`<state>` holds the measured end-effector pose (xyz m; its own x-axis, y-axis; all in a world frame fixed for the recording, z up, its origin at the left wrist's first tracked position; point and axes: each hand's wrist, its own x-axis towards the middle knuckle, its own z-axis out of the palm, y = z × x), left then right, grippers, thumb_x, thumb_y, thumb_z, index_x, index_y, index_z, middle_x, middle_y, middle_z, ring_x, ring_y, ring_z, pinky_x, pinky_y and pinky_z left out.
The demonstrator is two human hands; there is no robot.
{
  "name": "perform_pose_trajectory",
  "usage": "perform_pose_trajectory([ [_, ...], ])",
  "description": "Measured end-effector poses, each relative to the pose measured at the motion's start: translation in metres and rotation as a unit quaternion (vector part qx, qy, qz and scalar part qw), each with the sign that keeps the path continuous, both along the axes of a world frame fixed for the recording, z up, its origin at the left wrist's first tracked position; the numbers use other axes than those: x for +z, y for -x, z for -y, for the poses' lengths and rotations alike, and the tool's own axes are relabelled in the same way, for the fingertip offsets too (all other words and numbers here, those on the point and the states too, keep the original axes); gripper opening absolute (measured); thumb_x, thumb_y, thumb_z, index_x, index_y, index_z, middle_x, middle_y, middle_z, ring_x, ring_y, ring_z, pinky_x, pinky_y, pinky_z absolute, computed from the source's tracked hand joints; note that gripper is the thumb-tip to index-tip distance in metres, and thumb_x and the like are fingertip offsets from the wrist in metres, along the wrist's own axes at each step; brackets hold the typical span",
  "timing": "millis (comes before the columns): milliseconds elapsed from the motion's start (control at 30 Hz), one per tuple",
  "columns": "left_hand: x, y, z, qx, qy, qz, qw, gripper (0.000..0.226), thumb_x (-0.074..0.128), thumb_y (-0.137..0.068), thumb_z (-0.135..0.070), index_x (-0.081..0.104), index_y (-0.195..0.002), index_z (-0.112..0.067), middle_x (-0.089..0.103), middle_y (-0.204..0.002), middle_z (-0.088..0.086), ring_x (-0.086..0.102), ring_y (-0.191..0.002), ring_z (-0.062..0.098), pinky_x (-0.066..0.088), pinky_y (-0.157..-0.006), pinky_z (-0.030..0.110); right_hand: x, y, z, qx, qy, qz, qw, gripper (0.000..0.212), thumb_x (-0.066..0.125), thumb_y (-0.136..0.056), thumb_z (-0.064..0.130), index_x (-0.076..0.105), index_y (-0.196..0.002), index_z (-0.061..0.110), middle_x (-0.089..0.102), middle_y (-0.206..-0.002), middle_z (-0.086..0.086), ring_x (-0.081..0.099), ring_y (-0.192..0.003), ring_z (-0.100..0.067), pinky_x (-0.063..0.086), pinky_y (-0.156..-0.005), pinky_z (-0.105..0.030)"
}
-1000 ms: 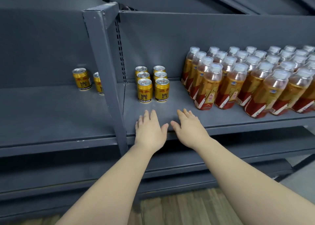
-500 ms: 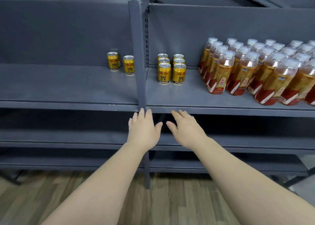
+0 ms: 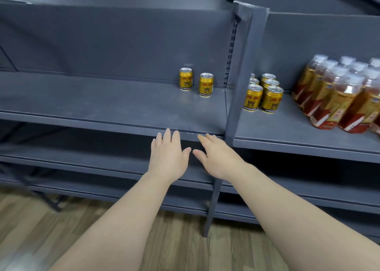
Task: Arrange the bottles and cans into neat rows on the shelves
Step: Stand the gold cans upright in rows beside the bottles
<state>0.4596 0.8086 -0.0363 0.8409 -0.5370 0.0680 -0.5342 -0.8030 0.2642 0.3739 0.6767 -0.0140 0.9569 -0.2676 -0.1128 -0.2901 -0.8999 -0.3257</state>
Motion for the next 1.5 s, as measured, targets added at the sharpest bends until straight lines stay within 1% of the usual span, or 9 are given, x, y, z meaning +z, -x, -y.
perform_pose_trajectory([
  [100, 0.003, -0.035, -0.017, 0.001, 0.008, 0.005, 1.0, 0.066, 0.038, -0.104, -0.048, 0.021, -0.155, -0.01, 0.016, -0.165, 0.013, 0.013, -0.151, 0.035, 0.015, -0.122, 0.046, 0.0, -0.036, -0.011, -0.017, -0.003, 0.001, 1.0, 0.064, 0.033, -0.106, 0.048, 0.014, -0.16, 0.019, 0.013, -0.167, -0.008, 0.005, -0.154, -0.026, 0.012, -0.124, -0.04],
  [333, 0.009, -0.093, -0.025, -0.01, 0.059, -0.036, 0.998, 0.063, 0.039, -0.105, -0.043, 0.022, -0.155, -0.01, 0.016, -0.165, 0.011, 0.011, -0.152, 0.032, 0.013, -0.123, 0.042, 0.004, -0.093, -0.01, -0.07, -0.005, 0.017, 0.997, 0.065, 0.033, -0.105, 0.05, 0.015, -0.16, 0.018, 0.011, -0.167, -0.009, 0.004, -0.154, -0.027, 0.012, -0.123, -0.039],
  [433, 0.01, -0.111, -0.011, -0.016, 0.07, -0.053, 0.996, 0.063, 0.04, -0.105, -0.043, 0.022, -0.155, -0.01, 0.015, -0.165, 0.01, 0.011, -0.153, 0.031, 0.014, -0.124, 0.042, 0.004, -0.114, 0.002, -0.088, 0.015, 0.015, 0.996, 0.064, 0.031, -0.105, 0.05, 0.016, -0.159, 0.018, 0.013, -0.166, -0.011, 0.006, -0.154, -0.029, 0.014, -0.123, -0.042],
  [633, 0.017, -0.152, 0.021, -0.017, 0.048, -0.026, 0.998, 0.063, 0.038, -0.105, -0.044, 0.02, -0.156, -0.012, 0.014, -0.166, 0.011, 0.01, -0.153, 0.032, 0.013, -0.124, 0.044, 0.002, -0.161, 0.043, -0.118, 0.05, 0.018, 0.992, 0.063, 0.028, -0.105, 0.052, 0.019, -0.158, 0.019, 0.014, -0.166, -0.014, 0.008, -0.153, -0.034, 0.015, -0.123, -0.049],
  [867, 0.023, -0.196, 0.058, 0.006, 0.033, -0.033, 0.999, 0.065, 0.038, -0.105, -0.046, 0.018, -0.158, -0.014, 0.011, -0.167, 0.01, 0.009, -0.153, 0.031, 0.011, -0.125, 0.043, 0.002, -0.203, 0.081, -0.15, 0.044, -0.009, 0.988, 0.068, 0.027, -0.104, 0.056, 0.011, -0.159, 0.019, 0.004, -0.167, -0.013, 0.003, -0.154, -0.033, 0.012, -0.124, -0.047],
  [1033, 0.021, -0.22, 0.087, -0.014, 0.035, -0.042, 0.998, 0.066, 0.039, -0.105, -0.046, 0.016, -0.158, -0.014, 0.011, -0.167, 0.009, 0.008, -0.153, 0.03, 0.012, -0.125, 0.043, -0.005, -0.222, 0.101, -0.186, 0.033, 0.004, 0.982, 0.074, 0.032, -0.103, 0.056, 0.009, -0.159, 0.013, 0.004, -0.167, -0.014, 0.003, -0.154, -0.033, 0.013, -0.124, -0.046],
  [1233, 0.014, -0.262, 0.125, -0.037, 0.066, -0.062, 0.995, 0.068, 0.042, -0.104, -0.045, 0.018, -0.157, -0.012, 0.014, -0.166, 0.011, 0.011, -0.153, 0.03, 0.015, -0.124, 0.041, -0.012, -0.253, 0.123, -0.291, -0.072, 0.108, 0.948, 0.086, 0.051, -0.099, 0.05, 0.008, -0.157, 0.005, 0.011, -0.165, -0.019, 0.01, -0.153, -0.035, 0.014, -0.124, -0.044],
  [1400, 0.013, -0.299, 0.145, -0.05, 0.096, -0.076, 0.991, 0.071, 0.046, -0.102, -0.044, 0.016, -0.158, -0.012, 0.018, -0.165, 0.009, 0.015, -0.152, 0.028, 0.019, -0.123, 0.04, -0.011, -0.284, 0.14, -0.368, -0.142, 0.17, 0.903, 0.094, 0.064, -0.093, 0.046, 0.008, -0.157, 0.007, 0.021, -0.163, -0.014, 0.022, -0.149, -0.033, 0.025, -0.12, -0.047],
  [1500, 0.012, -0.318, 0.154, -0.04, 0.136, -0.106, 0.984, 0.076, 0.054, -0.1, -0.042, 0.015, -0.157, -0.012, 0.024, -0.163, 0.009, 0.024, -0.149, 0.028, 0.028, -0.119, 0.039, -0.015, -0.297, 0.148, -0.389, -0.172, 0.189, 0.885, 0.093, 0.071, -0.089, 0.044, 0.014, -0.156, 0.01, 0.03, -0.16, -0.011, 0.031, -0.145, -0.033, 0.033, -0.116, -0.049],
])
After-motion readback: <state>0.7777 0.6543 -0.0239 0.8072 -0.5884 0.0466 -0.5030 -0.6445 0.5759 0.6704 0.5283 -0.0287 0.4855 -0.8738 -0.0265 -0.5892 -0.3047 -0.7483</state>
